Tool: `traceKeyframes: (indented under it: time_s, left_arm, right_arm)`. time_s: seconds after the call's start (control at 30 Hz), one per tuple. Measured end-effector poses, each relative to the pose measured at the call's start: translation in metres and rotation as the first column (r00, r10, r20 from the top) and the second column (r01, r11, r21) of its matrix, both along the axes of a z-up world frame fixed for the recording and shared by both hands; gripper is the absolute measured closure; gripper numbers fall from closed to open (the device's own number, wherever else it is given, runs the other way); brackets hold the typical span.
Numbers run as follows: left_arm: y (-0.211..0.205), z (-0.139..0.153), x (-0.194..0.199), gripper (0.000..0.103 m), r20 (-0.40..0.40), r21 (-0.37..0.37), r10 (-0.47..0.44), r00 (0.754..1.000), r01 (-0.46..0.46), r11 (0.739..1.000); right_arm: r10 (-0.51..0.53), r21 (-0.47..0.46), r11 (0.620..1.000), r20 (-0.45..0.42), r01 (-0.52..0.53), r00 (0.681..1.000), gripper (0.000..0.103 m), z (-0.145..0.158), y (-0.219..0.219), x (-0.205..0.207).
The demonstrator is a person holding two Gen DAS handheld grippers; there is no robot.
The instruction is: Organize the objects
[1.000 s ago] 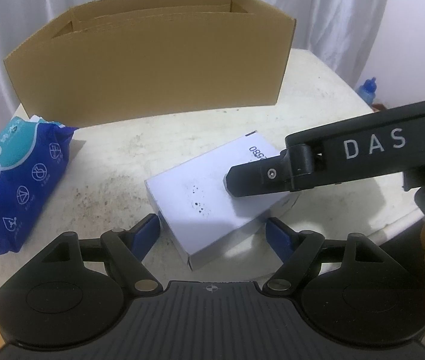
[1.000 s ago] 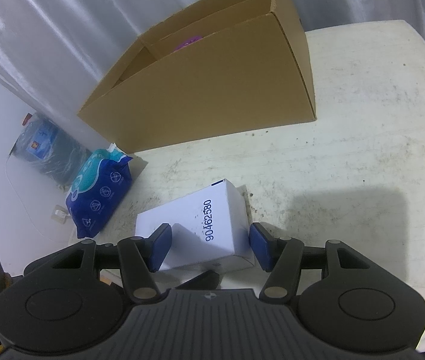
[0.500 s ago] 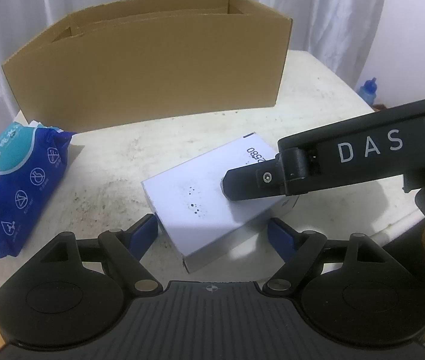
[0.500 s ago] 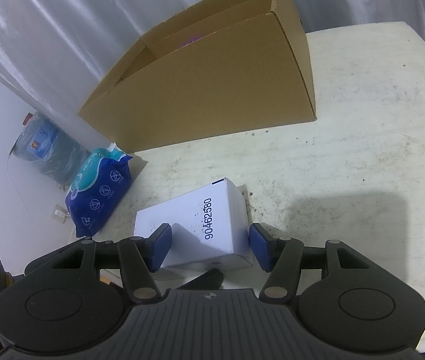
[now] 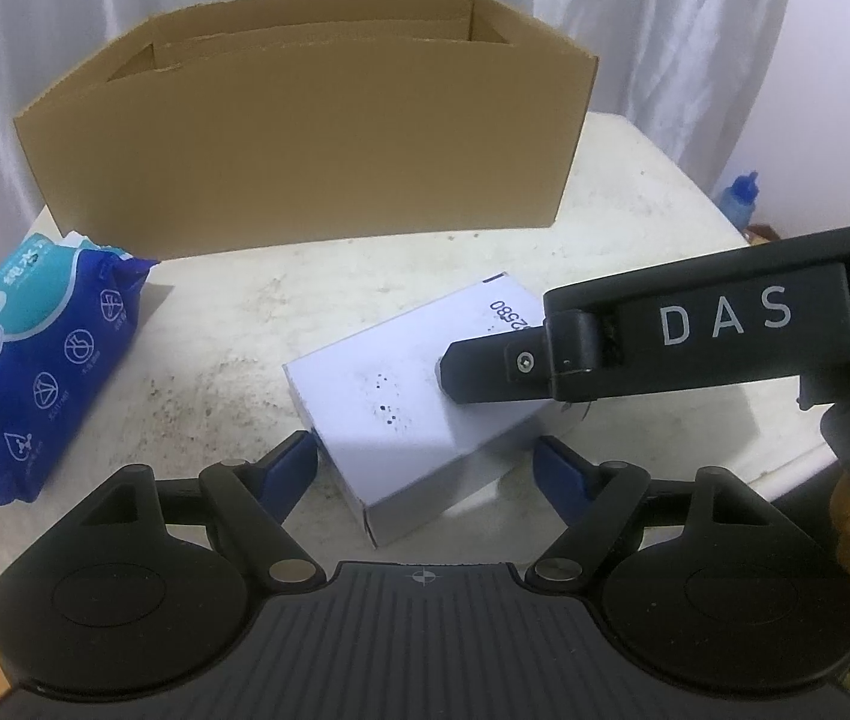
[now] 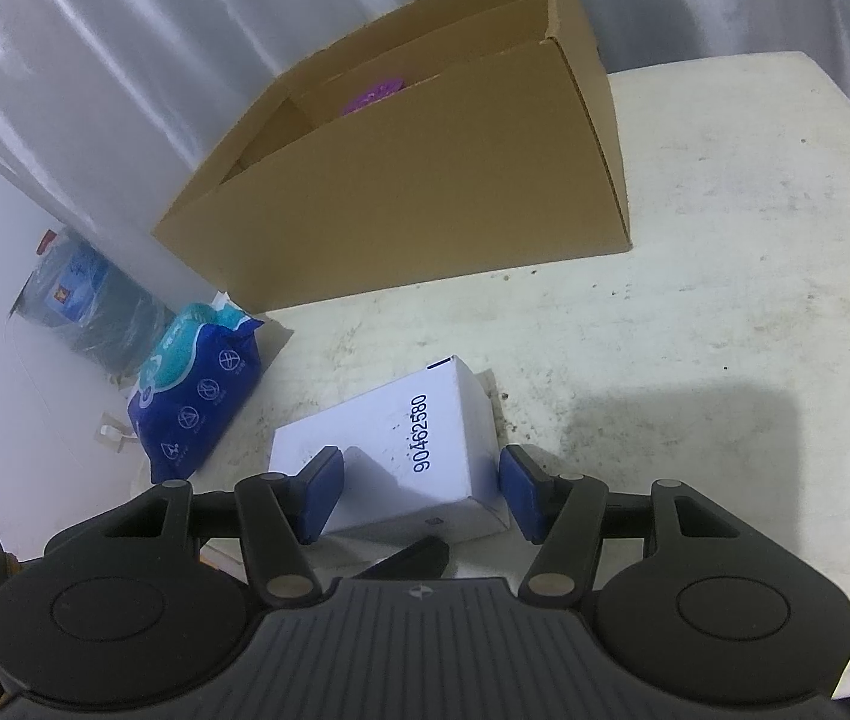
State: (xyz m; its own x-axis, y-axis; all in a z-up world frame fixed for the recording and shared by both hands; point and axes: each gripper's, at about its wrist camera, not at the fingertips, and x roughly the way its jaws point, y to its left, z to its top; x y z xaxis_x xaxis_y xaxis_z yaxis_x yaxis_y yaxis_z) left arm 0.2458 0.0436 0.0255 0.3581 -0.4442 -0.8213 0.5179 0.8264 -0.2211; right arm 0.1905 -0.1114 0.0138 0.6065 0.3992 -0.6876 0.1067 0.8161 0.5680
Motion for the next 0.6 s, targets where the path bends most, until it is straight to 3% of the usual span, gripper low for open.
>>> traceKeyframes:
  time_s: [0.6]
  left_arm:
    - [-0.001, 0.010, -0.007, 0.025, 0.043, -0.003, 0.010, 0.999, -0.010, 1.000]
  right_arm:
    - [-0.006, -0.003, 1.000, 0.033, 0.006, 0.999, 0.041, 0.014, -0.003, -0.009]
